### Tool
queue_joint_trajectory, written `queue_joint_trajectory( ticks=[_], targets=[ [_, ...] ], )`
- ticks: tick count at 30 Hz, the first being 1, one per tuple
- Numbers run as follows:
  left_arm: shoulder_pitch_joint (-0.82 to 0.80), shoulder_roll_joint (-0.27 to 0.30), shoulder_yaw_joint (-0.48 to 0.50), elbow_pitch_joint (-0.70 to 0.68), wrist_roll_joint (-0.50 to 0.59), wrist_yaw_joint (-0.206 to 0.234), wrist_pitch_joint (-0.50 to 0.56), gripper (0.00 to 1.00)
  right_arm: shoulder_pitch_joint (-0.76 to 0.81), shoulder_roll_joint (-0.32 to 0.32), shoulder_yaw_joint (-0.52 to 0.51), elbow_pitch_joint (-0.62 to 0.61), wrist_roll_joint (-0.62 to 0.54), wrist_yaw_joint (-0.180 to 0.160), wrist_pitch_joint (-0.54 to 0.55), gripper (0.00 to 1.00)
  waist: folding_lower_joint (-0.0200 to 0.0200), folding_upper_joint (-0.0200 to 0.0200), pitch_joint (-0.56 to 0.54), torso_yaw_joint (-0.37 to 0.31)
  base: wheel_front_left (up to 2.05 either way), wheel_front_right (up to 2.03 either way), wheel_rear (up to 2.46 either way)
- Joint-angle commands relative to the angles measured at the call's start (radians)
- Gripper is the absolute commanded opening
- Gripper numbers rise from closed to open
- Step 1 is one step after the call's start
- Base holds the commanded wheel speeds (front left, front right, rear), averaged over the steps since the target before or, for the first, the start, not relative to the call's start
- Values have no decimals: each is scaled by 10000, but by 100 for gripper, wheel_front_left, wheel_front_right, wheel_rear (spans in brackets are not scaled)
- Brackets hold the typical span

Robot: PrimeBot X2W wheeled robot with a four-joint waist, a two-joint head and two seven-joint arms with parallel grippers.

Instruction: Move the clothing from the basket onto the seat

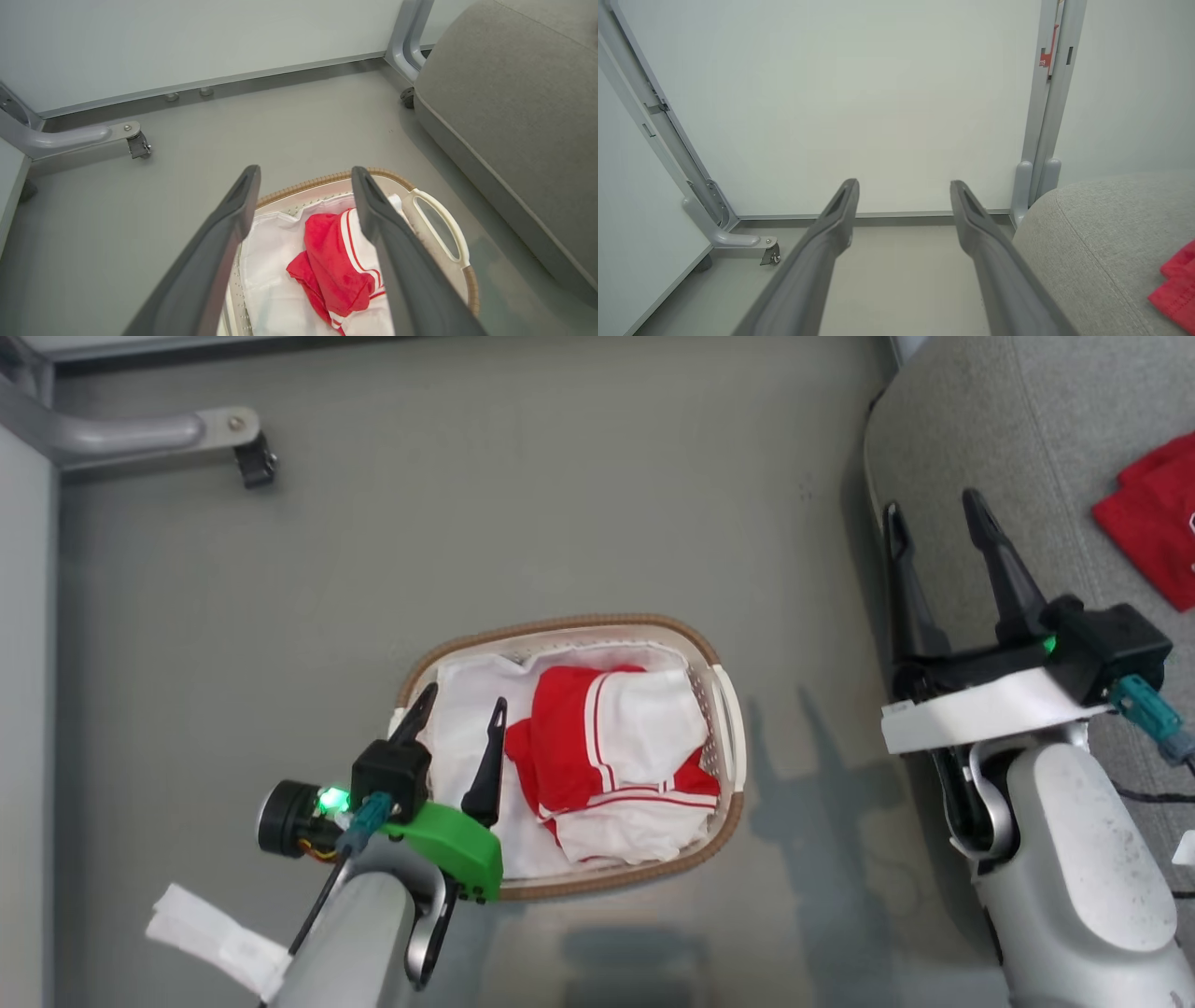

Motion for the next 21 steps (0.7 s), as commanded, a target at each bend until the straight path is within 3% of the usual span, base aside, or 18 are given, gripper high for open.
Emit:
queue_joint_trajectory(
  ticks=[1, 8, 21],
  targets=[
    [-512, 62, -81, 336, -50, -27, -2, 100, -326, 27, 48, -200, 128, -14, -2, 100, 0, 0, 1835, -1156, 0, 0, 0],
    [-2560, 72, -390, 2874, -166, -295, -3, 100, -1108, 118, 427, -939, 486, -14, -2, 100, 0, 0, 3453, -1856, 0, 0, 0],
    [-5033, 86, -717, 6129, -1009, -581, 600, 100, -1437, 174, 842, -1555, 1074, -14, -2, 100, 0, 0, 4823, -2615, 0, 0, 0]
  ],
)
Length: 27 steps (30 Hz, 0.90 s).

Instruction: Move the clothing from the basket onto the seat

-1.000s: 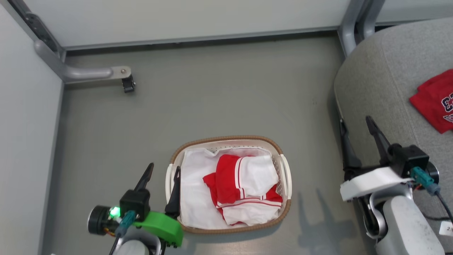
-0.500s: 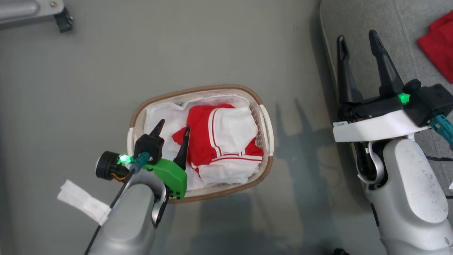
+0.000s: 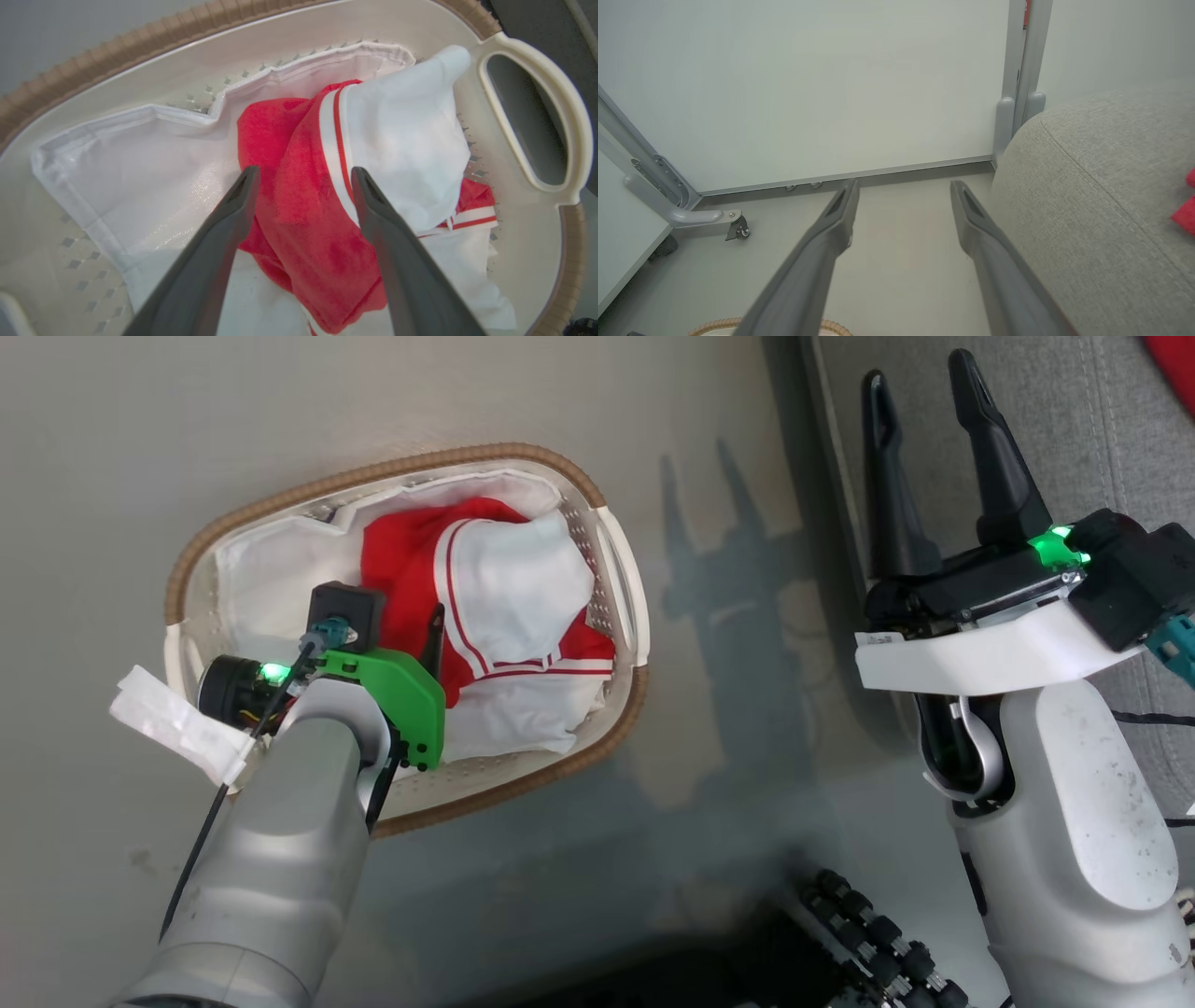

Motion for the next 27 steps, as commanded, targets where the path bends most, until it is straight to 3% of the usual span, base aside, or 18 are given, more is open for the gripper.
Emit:
queue_joint_trajectory(
  ticks=[1, 13, 27],
  targets=[
    [-270, 98, 0, 153, -141, -42, 87, 100, -159, 10, 36, -87, 93, -12, -2, 100, 0, -1, 749, -659, 0, 0, 0],
    [-1147, 621, 173, 1049, -734, 5, 947, 100, -345, 7, 111, -514, 270, -10, -2, 100, 0, -1, 1392, -931, 0, 0, 0],
    [-1897, 795, -560, 1250, -216, 218, 1938, 100, -377, 4, 343, -745, 755, -12, -1, 100, 0, -1, 1887, -1335, 0, 0, 0]
  ],
)
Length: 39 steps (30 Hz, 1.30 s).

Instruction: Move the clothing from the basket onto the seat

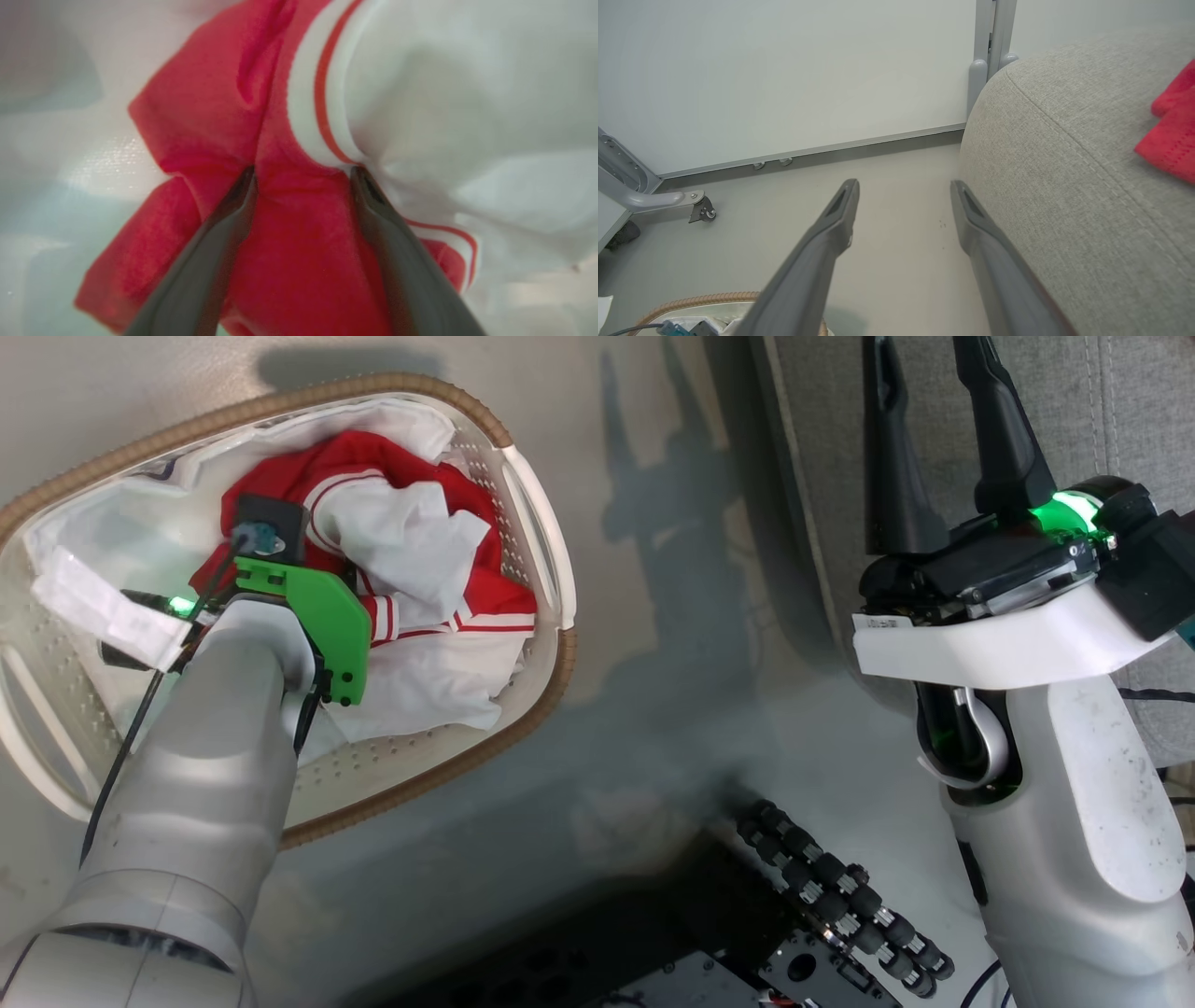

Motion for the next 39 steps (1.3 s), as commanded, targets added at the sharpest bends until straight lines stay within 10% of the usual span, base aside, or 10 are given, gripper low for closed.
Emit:
queue_joint_trajectory(
  ticks=[1, 8, 9, 10, 21, 39],
  targets=[
    [-156, 45, -96, 52, 124, 69, 99, 100, 17, -15, 15, -59, 61, -12, -1, 100, -1, -1, 32, -36, 0, 0, 0],
    [-334, -57, -401, 68, 310, 250, 224, 100, 192, -15, -56, -123, 80, -12, -1, 100, -1, -1, 117, -30, 0, 0, 0],
    [-346, -54, -443, 68, 327, 252, 174, 87, 187, -15, -56, -112, 93, -12, -1, 100, -1, -1, 122, -35, 0, 0, 0],
    [-367, -34, -480, 64, 338, 300, 23, 0, 176, -15, -68, -91, 153, -12, -1, 100, -1, -1, 125, -45, 0, 0, 0],
    [191, -72, -225, -97, -333, -51, -1403, 0, -155, -19, -208, 273, 328, -10, -1, 100, -1, -1, -579, 14, 0, 0, 0],
    [2707, -652, -713, -2530, -2032, -230, -2515, 0, 935, -31, -564, 1521, -1148, -10, -1, 100, -1, -1, -3883, 2092, 0, 0, 0]
  ],
)
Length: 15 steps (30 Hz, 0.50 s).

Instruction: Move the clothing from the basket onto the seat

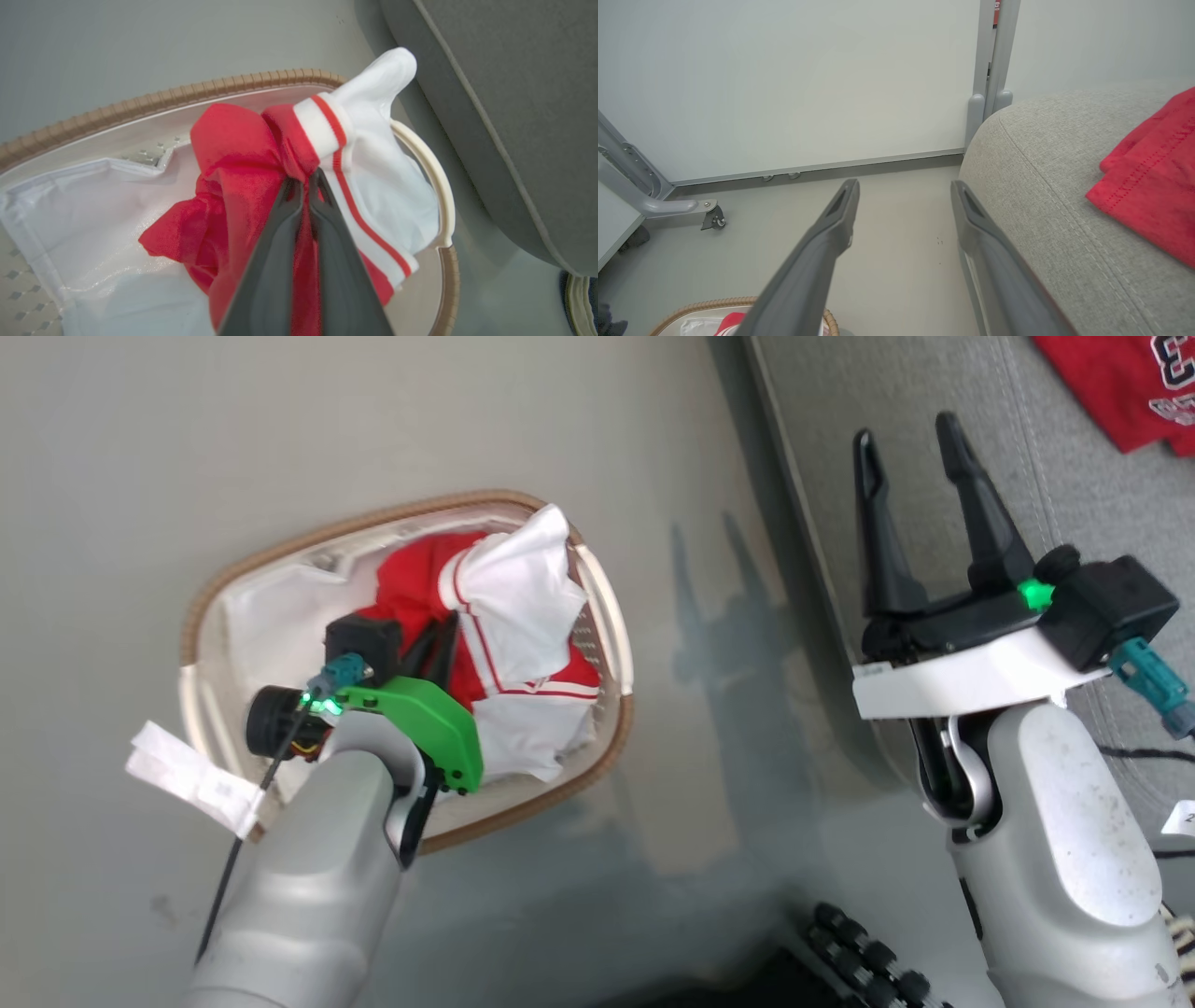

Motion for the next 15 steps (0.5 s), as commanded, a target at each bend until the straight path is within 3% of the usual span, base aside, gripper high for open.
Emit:
queue_joint_trajectory(
  ticks=[1, 15],
  targets=[
    [367, 21, 0, -411, -102, -45, -45, 0, 252, -75, -88, 119, -175, -14, -1, 100, 0, 0, -1372, 1257, 0, 0, 0],
    [2461, 339, 420, -4522, 2, -48, -45, 0, 1718, -209, -496, 949, -526, -12, -1, 100, 0, 0, -3972, 2537, 0, 0, 0]
  ],
)
